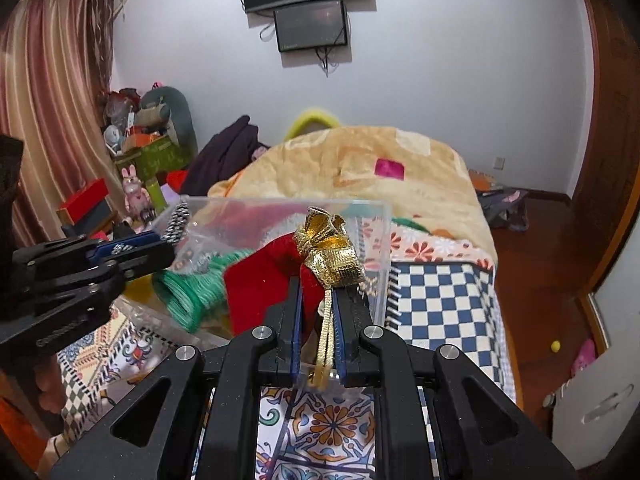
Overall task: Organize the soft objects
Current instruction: 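Carry the pouch and bracelet into the clear box and open both tools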
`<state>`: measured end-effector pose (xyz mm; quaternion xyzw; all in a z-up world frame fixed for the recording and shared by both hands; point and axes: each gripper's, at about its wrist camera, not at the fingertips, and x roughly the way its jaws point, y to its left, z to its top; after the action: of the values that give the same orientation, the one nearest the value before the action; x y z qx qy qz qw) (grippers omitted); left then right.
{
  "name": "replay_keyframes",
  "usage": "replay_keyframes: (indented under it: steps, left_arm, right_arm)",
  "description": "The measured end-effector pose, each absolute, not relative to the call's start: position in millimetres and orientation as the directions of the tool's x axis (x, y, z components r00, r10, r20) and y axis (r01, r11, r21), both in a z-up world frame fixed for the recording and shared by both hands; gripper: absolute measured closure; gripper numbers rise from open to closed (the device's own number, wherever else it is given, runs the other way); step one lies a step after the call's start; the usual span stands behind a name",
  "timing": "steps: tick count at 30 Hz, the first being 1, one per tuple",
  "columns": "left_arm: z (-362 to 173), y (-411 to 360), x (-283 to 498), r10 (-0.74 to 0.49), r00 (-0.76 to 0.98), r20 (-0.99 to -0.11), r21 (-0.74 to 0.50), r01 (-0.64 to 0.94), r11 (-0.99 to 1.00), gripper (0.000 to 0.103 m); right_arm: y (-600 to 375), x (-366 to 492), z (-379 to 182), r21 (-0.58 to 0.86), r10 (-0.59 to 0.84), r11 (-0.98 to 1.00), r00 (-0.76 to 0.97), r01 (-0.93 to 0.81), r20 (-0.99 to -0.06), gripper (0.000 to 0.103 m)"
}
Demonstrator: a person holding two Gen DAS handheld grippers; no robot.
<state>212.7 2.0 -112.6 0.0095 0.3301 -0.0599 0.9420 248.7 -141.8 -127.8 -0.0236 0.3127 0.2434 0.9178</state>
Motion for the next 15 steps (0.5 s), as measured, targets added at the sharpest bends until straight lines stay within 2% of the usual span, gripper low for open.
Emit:
replay_keyframes:
  steps: [2, 3, 5, 7, 10, 12, 15]
  left_arm:
    - [-119, 1, 218, -0.104, 0.764, -0.636, -0.024, 0.116, 0.993, 0.083]
    - [-121, 1, 220, -0.104, 0.760, -0.642, -0.026, 0.114, 0.993, 0.076]
    - [-123, 3, 220, -0.111, 0.759, -0.642, -0.040, 0.112, 0.993, 0.070]
    - [-122, 4, 221, -0.127, 0.757, -0.640, -0.056, 0.119, 0.991, 0.068]
    - [-117, 3, 214, -0.135, 0.766, -0.628, -0.061, 0.124, 0.990, 0.058]
    - [-111, 3, 207, -0.138, 0.777, -0.614, -0.059, 0.129, 0.990, 0.054]
    - [-100, 3, 197, -0.140, 0.795, -0.590, -0.058, 0.131, 0.990, 0.052]
  right_arm:
    - [-140, 251, -131, 0.105, 0.428, 0.880, 0.679, -0.463, -0.596, 0.091]
    - [-139, 252, -132, 0.102, 0.425, 0.881, 0.679, -0.462, -0.598, 0.091]
    - [-136, 253, -133, 0.092, 0.418, 0.881, 0.674, -0.464, -0.609, 0.090]
    - [-135, 253, -134, 0.088, 0.412, 0.883, 0.670, -0.462, -0.617, 0.086]
    - [-134, 252, -131, 0.116, 0.437, 0.872, 0.648, -0.476, -0.624, 0.074]
    - [-136, 247, -126, 0.116, 0.442, 0.871, 0.656, -0.478, -0.612, 0.059]
    - [-140, 237, -116, 0.091, 0.433, 0.875, 0.687, -0.475, -0.584, 0.051]
